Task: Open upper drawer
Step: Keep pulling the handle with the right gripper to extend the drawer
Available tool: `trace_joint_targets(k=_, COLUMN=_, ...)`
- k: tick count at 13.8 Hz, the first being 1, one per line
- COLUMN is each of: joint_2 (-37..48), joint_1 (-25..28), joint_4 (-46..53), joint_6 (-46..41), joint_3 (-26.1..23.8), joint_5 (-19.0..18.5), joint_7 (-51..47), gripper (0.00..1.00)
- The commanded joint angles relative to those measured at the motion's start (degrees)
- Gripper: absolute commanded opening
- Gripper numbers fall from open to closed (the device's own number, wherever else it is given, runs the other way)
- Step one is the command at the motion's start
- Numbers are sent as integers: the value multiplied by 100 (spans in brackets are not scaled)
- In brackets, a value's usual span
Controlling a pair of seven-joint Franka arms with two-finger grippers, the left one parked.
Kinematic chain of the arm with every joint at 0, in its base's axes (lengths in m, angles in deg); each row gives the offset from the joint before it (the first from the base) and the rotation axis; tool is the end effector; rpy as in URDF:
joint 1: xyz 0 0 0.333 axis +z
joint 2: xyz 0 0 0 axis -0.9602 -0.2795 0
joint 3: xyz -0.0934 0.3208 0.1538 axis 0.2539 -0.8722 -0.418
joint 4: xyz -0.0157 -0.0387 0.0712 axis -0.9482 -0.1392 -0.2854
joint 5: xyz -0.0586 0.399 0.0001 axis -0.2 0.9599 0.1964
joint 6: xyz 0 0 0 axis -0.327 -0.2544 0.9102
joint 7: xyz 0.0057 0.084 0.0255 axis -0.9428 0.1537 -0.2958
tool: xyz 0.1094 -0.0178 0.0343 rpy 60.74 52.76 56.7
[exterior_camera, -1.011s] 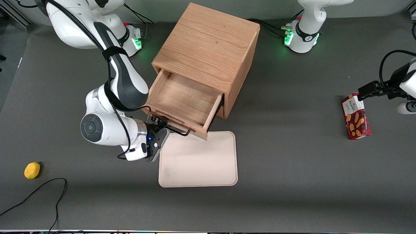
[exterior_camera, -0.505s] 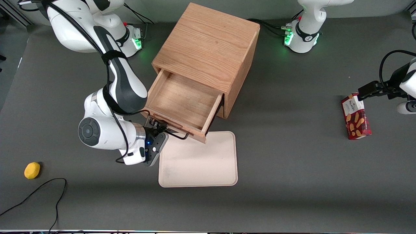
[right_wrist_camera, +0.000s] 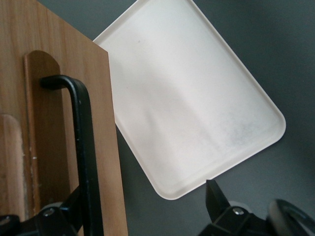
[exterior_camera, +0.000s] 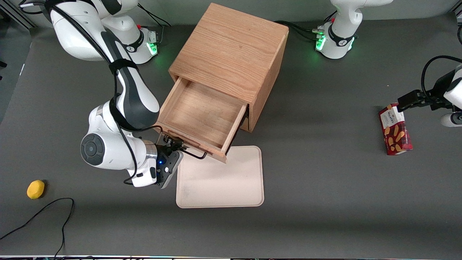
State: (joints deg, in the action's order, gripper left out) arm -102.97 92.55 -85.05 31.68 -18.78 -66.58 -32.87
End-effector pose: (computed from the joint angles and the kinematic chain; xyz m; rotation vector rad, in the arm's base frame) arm 0.7216 0.2799 0.4091 -2.5052 -1.3020 -0.0089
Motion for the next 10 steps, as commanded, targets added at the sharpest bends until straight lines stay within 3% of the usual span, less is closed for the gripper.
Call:
trace_joint_targets(k=1, joint_2=-117, joint_1=-129, joint_4=246, joint_6=-51, joint_3=-23, joint_5=-83, joint_7=146, gripper=100)
trace_joint_targets(k=10, joint_2=-143, joint_1=-313, joint_4=334, joint_6=186, joint_3=-23, joint_5=-66, joint_7=181, gripper=100)
